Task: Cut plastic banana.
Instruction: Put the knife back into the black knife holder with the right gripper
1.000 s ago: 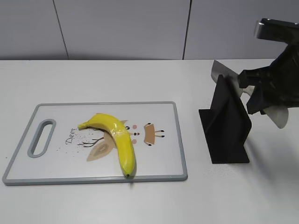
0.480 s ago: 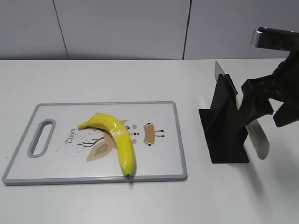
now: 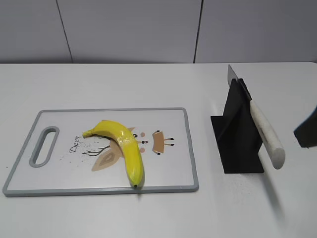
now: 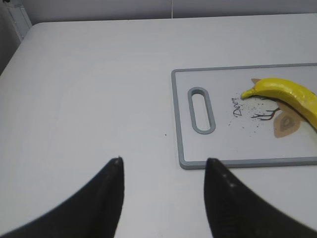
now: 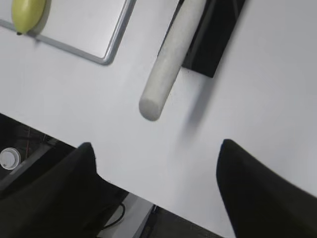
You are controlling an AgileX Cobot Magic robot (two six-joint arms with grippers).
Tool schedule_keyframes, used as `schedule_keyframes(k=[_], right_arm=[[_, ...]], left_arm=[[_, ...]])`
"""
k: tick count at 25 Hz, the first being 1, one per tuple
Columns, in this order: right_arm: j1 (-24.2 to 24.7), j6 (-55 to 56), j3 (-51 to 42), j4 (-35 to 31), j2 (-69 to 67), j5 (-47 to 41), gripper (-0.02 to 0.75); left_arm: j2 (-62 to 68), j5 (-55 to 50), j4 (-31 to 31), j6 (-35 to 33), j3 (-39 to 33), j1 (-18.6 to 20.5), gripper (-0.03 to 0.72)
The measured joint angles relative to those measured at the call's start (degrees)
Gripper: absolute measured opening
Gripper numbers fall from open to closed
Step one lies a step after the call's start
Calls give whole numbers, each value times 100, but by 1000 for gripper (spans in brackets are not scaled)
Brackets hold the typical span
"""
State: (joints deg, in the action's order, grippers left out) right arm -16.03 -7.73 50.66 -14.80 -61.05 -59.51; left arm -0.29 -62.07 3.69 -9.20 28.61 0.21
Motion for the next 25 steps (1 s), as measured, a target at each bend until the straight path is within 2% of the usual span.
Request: schedule_keyframes(k=[4,14,25], right_arm=[[0,-159,-661,0,781,49,577],[0,-204,-1981,340,2849,214,570],[0,-156,-2192,515,4872,-73,569]], left_arm=[[0,0,17,0,0,0,505],[0,0,23,0,-37,0,497],[0,0,23,0,-37,0,480]])
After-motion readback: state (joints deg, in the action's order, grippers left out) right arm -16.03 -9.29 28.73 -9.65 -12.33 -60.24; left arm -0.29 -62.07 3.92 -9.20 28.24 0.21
